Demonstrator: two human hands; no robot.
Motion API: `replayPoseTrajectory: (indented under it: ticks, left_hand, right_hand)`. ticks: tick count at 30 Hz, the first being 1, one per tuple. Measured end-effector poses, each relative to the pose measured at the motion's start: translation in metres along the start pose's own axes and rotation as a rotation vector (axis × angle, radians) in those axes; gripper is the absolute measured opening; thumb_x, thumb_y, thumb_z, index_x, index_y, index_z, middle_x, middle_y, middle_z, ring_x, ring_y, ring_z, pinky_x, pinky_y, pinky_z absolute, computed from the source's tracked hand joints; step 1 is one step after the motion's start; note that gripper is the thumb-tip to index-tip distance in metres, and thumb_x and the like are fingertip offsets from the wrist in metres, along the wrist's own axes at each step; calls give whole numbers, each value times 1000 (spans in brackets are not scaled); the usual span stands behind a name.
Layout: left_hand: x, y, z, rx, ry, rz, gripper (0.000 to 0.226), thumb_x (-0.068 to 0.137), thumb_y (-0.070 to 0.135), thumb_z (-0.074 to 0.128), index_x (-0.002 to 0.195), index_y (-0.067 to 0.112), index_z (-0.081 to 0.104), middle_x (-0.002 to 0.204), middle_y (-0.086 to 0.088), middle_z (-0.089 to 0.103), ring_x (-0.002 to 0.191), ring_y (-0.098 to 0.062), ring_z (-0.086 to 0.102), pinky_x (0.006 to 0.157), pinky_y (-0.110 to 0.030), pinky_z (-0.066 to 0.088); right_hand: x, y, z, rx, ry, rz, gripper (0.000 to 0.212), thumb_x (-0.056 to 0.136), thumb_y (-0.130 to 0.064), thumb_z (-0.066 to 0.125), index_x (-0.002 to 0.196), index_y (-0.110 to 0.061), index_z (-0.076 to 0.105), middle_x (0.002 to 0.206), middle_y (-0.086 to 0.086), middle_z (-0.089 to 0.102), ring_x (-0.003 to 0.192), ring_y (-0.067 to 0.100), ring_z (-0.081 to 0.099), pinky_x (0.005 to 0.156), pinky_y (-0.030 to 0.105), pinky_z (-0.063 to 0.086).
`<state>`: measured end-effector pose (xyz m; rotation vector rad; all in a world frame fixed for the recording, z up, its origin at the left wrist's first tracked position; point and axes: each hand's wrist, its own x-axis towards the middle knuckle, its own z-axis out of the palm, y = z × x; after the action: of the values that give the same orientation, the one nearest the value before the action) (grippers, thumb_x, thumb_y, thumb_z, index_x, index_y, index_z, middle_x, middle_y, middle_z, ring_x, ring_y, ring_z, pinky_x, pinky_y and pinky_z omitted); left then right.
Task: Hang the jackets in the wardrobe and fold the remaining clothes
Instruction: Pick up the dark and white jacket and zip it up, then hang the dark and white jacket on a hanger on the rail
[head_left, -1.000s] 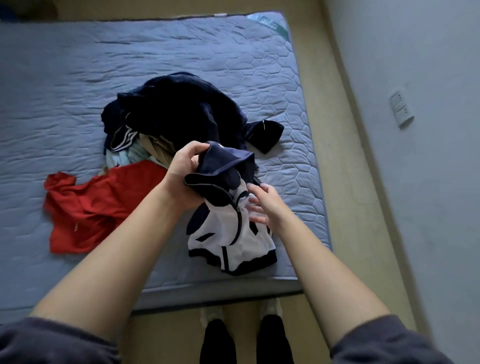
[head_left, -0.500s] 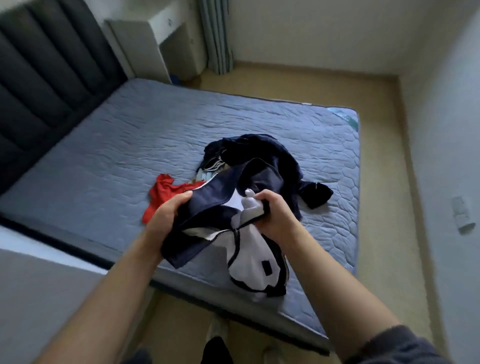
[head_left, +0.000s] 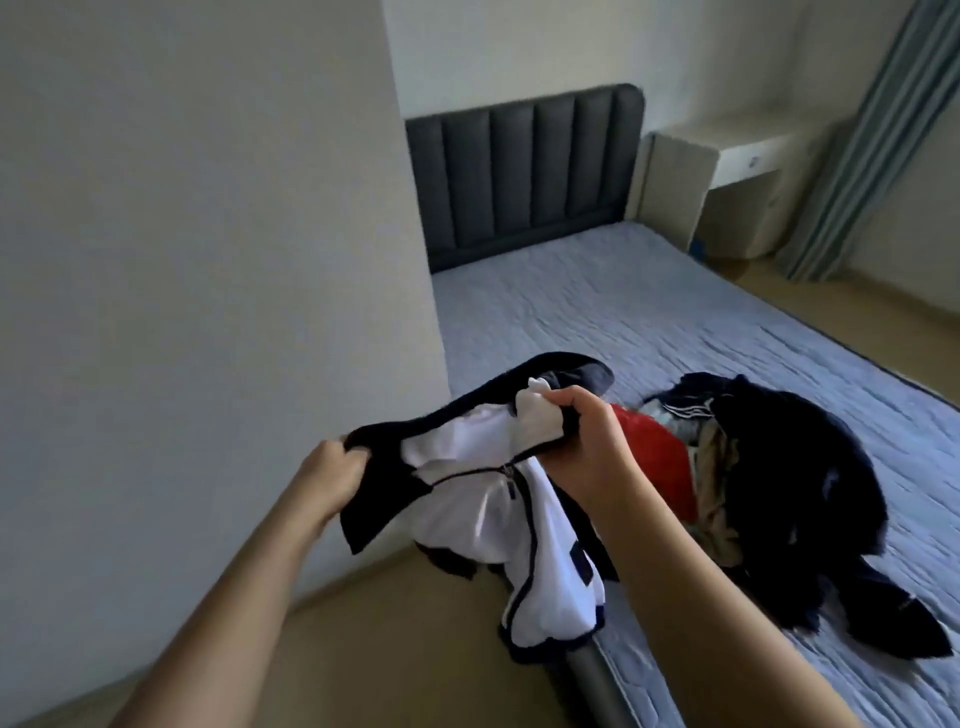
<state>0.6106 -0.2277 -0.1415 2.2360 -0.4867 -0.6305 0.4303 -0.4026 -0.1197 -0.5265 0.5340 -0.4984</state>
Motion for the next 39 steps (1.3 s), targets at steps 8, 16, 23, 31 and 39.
replayPoseTrajectory:
  ticks: [8,16,23,31,39]
  left_hand:
    - [-108,-128,-141,-1124,208,-289,35,89,0,41,81,4,74,73,-12,73,61,-17,70,52,-23,56]
    - [-226,-256,-262,-1084,456,-479,3,77,9,62,80,9,62,69,-7,59,59,-24,56,57,-28,45]
    - [-348,-368,-351,-1074,614,-516,28,77,21,54,53,12,67,61,-7,60,62,-23,55,69,-33,42]
    - [-467,-483,-431,-1078,1108,-598,32,91,22,53,110,-3,61,100,-17,62,85,-28,62,78,-33,50]
    - [-572,-557,-495,-1173,1362,-697,22,92,20,51,75,6,55,43,-5,54,32,-15,51,32,-22,42]
  right_hand:
    - [-20,136,109,-319,-222,184,22,84,-1,47,86,-1,69,77,11,70,67,19,68,65,28,53]
    - [-91,336,214,-605,-406,257,7,88,-3,54,93,-3,59,59,6,65,50,17,63,44,26,49]
    - [-150,470,289,-927,-692,385,9,86,-8,59,93,-5,65,67,9,66,57,21,63,58,33,53]
    - [-209,609,373,-1216,-1108,511,12,88,-13,58,90,-6,68,74,6,68,66,17,63,60,26,53]
    - [-273,774,461,-1367,-1348,685,18,88,-19,63,96,-3,67,89,13,71,81,25,69,72,31,59]
